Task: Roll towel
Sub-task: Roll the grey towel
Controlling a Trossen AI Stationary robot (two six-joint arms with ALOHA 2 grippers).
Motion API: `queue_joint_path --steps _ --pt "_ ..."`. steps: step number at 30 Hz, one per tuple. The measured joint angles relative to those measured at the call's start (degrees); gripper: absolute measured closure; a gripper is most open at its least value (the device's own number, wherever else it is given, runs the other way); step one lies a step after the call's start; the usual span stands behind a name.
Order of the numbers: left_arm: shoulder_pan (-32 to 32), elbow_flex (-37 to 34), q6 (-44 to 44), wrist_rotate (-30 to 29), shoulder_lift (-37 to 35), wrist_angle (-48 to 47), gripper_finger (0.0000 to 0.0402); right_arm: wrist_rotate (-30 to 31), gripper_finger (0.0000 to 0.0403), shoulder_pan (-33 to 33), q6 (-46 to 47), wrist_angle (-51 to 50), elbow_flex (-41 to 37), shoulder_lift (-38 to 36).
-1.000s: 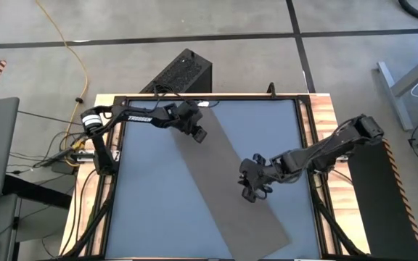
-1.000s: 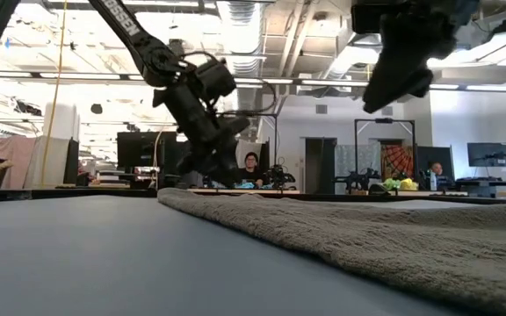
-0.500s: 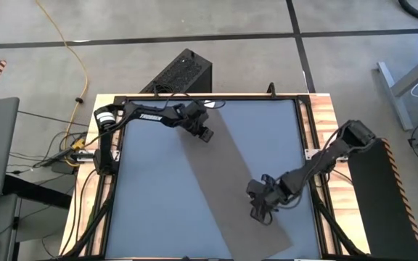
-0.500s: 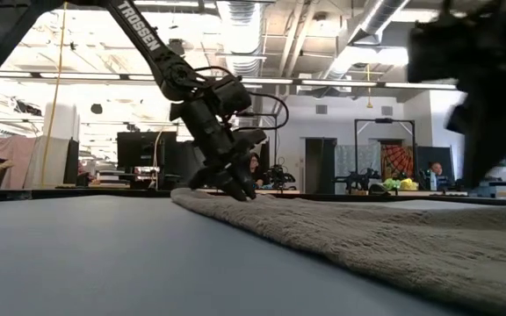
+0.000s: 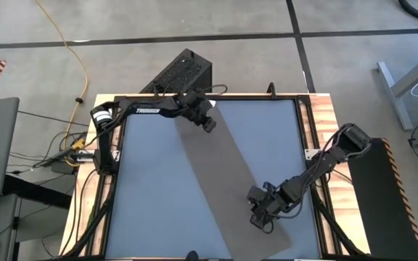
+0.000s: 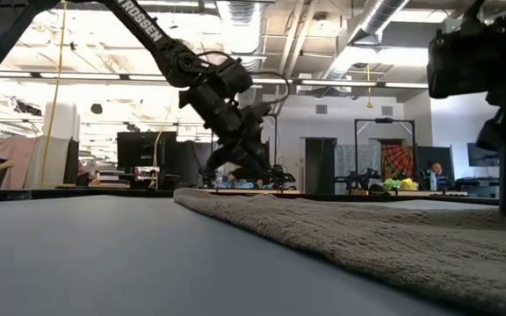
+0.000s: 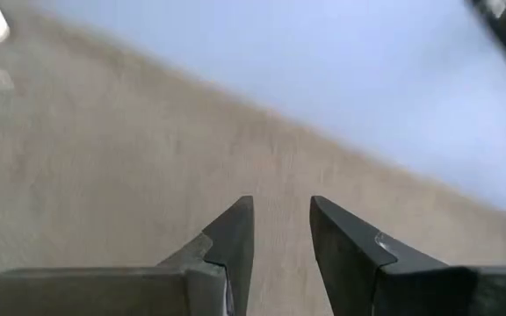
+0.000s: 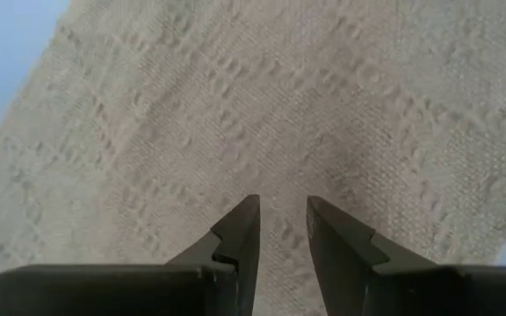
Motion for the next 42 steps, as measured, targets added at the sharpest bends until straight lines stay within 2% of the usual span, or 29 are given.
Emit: queue_joint_path --steps 4,10,13,19,24,32,35,38,42 --pt "0.2 1.0 4.7 -0.4 -3.1 -6.6 0.0299 0.0 0.0281 -1.0 -0.1 0.3 0.1 -0.4" --pt "1.2 1.0 12.5 -12.7 -6.4 -21.4 0.0299 0.0 0.0281 -1.8 -0.1 0.9 0.1 -0.4" --pt "3.6 0.8 12.9 -12.7 -6.5 -24.9 0.0299 0.0 0.0281 -2.0 -0.1 1.0 0.1 -0.4" --pt "9.5 -0.7 14.9 -11.5 -5.9 -26.5 0.0287 0.0 0.0281 -3.4 -1.6 2.7 0.1 -0.4" --pt "11.2 -0.6 19.5 -15.9 -5.8 -26.1 0.0256 -0.2 0.0281 -4.3 -2.5 3.8 0.1 -0.4" --pt "12.7 -0.6 20.2 -19.1 -3.4 -25.1 0.0202 -0.2 0.0281 -4.4 -2.7 3.8 0.1 -0.4" --pt "13.6 -0.6 20.7 -18.5 -1.1 -26.3 0.0196 -0.3 0.0281 -4.4 -2.6 4.2 0.1 -0.4" --pt "14.2 -0.5 20.7 -15.2 1.4 -27.0 0.0196 -0.7 0.0281 -4.4 -2.4 4.6 0.0 -0.4" --pt "14.5 -0.3 20.1 -18.1 3.2 -29.4 0.0203 -1.9 0.0281 -4.3 -2.0 4.9 0.0 -0.4"
